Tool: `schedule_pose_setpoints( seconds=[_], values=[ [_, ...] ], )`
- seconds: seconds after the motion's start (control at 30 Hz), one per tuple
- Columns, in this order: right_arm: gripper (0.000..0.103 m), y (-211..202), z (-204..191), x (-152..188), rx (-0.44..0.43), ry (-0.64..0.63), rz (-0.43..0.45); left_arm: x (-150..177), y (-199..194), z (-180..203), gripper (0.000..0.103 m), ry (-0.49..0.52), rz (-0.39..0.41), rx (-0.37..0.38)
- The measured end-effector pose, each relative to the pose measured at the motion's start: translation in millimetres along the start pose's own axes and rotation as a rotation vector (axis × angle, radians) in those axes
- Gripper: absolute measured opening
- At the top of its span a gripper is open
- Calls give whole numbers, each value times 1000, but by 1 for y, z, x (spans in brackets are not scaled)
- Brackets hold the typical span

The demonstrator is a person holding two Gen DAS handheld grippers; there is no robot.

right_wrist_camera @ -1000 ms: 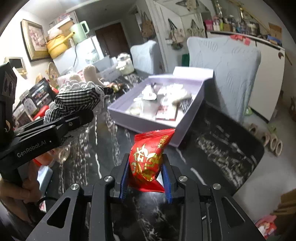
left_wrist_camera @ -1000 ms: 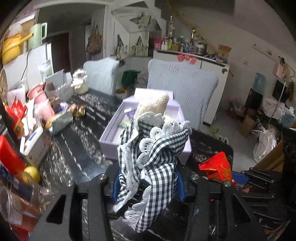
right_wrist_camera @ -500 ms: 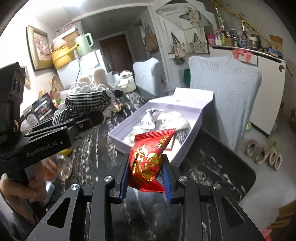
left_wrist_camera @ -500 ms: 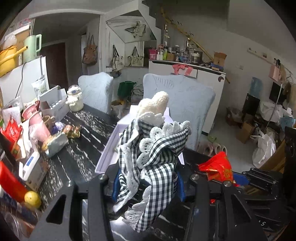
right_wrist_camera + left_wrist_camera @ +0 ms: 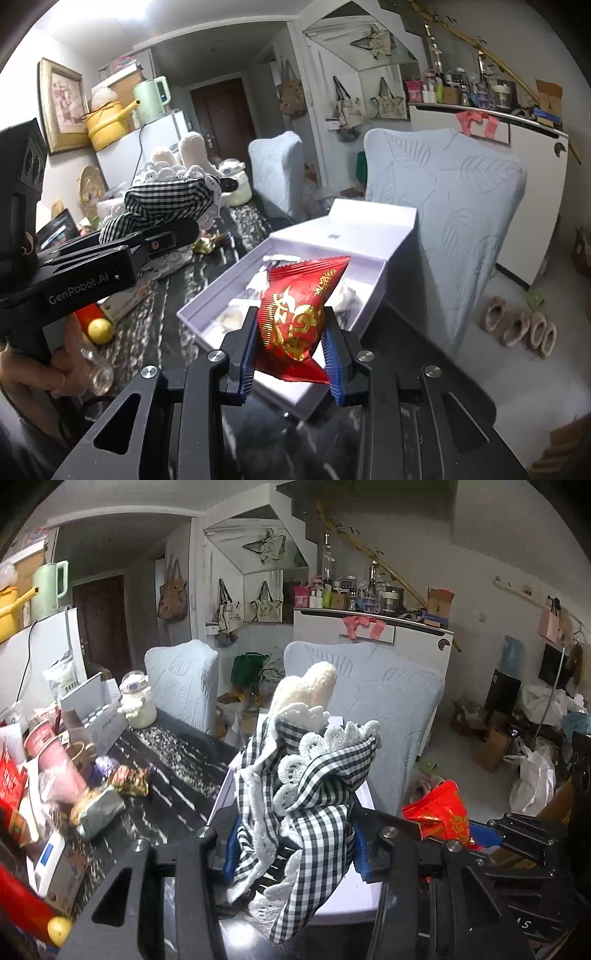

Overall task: Organize soft objects
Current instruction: 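Lift red packet and gingham fabric and carry both over the gift box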

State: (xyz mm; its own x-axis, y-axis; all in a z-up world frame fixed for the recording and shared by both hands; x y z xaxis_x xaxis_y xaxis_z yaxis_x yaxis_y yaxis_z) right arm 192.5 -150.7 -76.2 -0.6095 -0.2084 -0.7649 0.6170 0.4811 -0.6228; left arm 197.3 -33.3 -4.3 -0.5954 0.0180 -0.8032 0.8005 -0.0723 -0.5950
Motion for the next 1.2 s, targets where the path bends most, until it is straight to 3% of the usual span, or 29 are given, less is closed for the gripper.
schedule_pose_setpoints(
  seconds=[0.5,0.73,0.8,0.9,1.2],
  values=[
    [31,60,19,-43,25,-18,-14,-30,49,-33,46,9,38,-45],
    [31,95,21,-51,24,-36,-26,-30,78,-45,46,-21,-6,1],
    [31,104,22,-50,26,-39,-36,-27,85,-42,46,-4,-17,-2],
    [31,116,22,-48,21,-38,-55,-22,96,-33,46,9,-56,62],
    [31,133,26,-30,46,-34,-137,-5,128,-12,46,44,-167,93]
  ],
)
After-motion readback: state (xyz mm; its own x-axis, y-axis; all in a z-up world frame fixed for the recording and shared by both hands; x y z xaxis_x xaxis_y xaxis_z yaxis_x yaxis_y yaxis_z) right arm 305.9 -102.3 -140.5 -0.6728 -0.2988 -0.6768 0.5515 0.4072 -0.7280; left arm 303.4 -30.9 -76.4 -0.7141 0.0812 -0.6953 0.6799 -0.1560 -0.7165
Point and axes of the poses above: each gripper's, at about its wrist camera, not at the fingertips, and y roughly the way its jaws point, z to its right, x to its underside, the point moved 3 cm from there along y, roughly the way its jaws point, and after that the axes turned 5 degrees about -z, right-handed, at the moved point
